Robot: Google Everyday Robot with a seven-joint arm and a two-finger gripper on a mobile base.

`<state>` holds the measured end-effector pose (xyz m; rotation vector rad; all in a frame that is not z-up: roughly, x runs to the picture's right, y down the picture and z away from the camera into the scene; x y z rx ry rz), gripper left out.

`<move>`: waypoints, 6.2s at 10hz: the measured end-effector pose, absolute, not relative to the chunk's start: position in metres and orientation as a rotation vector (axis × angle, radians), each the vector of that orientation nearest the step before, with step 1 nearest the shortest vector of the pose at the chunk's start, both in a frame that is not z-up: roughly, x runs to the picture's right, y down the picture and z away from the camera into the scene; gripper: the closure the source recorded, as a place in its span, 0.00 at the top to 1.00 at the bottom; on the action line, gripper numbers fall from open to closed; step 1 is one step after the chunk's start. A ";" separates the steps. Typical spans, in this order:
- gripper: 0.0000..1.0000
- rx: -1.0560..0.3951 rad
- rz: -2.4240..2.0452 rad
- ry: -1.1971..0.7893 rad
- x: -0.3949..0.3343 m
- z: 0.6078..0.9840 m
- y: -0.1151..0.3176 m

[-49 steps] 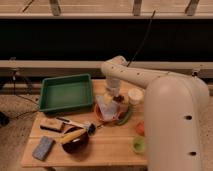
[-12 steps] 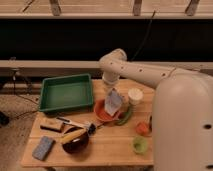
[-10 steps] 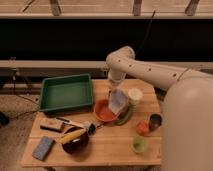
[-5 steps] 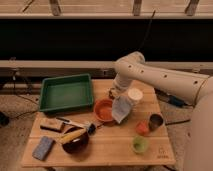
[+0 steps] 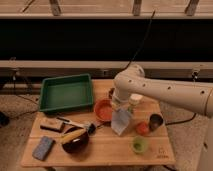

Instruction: Wipe table surface with towel

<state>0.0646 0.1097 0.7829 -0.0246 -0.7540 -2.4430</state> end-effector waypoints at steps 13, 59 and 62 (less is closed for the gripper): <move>0.00 0.010 -2.410 -0.802 0.056 0.777 0.169; 0.00 -0.018 -2.365 -0.847 0.086 0.804 0.224; 0.00 -0.004 -2.371 -0.873 0.078 0.791 0.246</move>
